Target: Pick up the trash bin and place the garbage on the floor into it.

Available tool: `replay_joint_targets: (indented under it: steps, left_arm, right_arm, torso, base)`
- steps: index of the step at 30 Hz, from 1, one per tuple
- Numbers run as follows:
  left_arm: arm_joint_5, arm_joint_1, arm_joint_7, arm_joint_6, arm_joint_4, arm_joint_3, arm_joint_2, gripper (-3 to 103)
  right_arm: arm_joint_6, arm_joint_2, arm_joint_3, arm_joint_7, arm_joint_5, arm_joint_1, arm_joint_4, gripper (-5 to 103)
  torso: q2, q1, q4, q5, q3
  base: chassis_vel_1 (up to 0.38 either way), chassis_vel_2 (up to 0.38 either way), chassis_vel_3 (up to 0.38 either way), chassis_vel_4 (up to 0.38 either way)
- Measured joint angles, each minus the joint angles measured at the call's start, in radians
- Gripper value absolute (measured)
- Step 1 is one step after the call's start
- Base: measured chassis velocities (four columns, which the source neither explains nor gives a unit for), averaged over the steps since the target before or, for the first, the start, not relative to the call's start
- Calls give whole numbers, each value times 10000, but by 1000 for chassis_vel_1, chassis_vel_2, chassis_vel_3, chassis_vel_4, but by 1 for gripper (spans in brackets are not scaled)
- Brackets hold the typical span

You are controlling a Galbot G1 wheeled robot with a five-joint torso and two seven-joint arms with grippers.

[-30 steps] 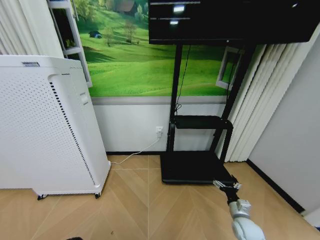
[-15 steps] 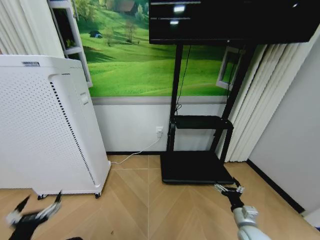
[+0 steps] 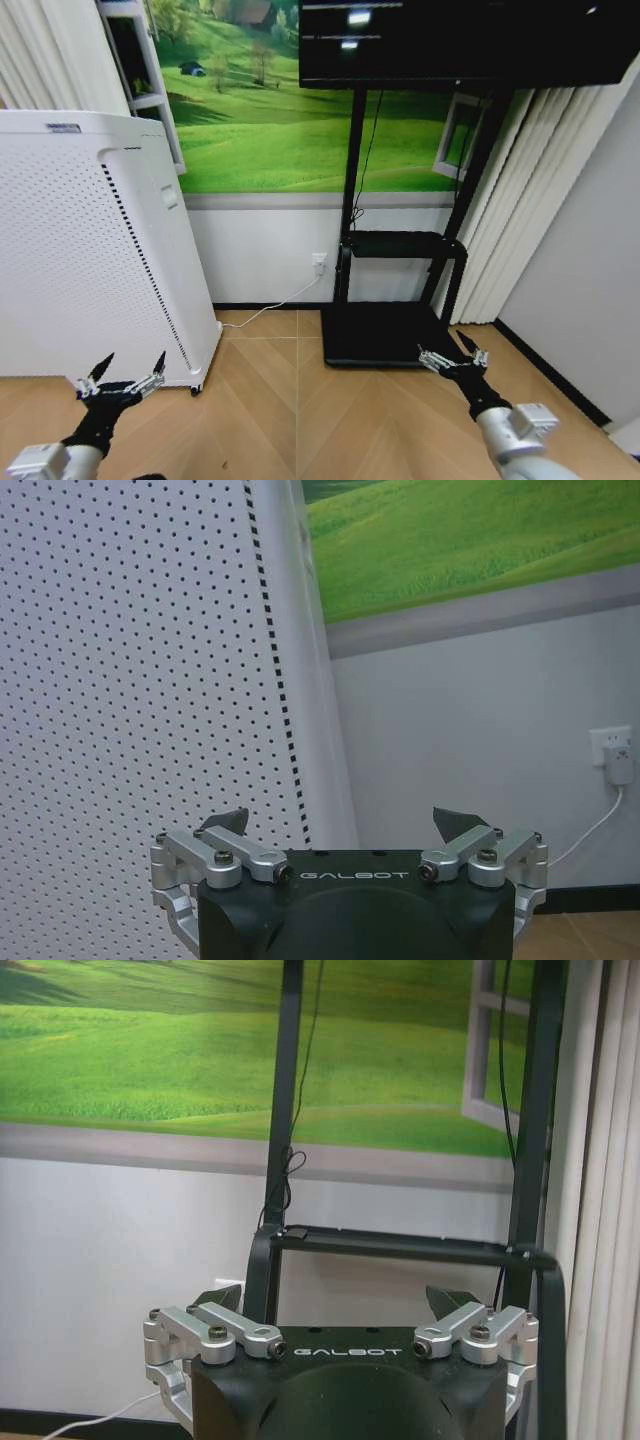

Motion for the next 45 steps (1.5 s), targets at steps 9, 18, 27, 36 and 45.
replay_joint_targets:
  steps: [9,18,27,36,45]
  left_arm:
    - [377,-663,153,-352,878,451,-98,100]
    - [419,-856,464,-377,917,1580,-152,100]
    - [368,-715,655,-538,808,1684,-223,100]
    - [355,-707,655,-541,800,1665,-223,100]
    - [349,-701,655,-541,794,1656,-222,100]
  right_arm:
    - [1483,402,59,-278,-1791,-584,-1299,100]
    - [1966,926,-434,-441,-2369,-608,-1742,100]
    - [1937,1003,-648,-706,-2400,-704,-1637,100]
    - [1919,1002,-650,-709,-2401,-703,-1629,100]
    - [1909,998,-649,-709,-2394,-699,-1624,100]
  torso:
    - [-1,0,0,4,0]
    - [0,1,0,3,0]
    - [0,1,1,3,0]
    - [0,1,1,2,0]
    - [7,4,0,3,2]
  base:
    - [0,0,0,0]
    - [0,0,0,0]
    - [0,0,0,0]
    - [0,0,0,0]
    - [0,0,0,0]
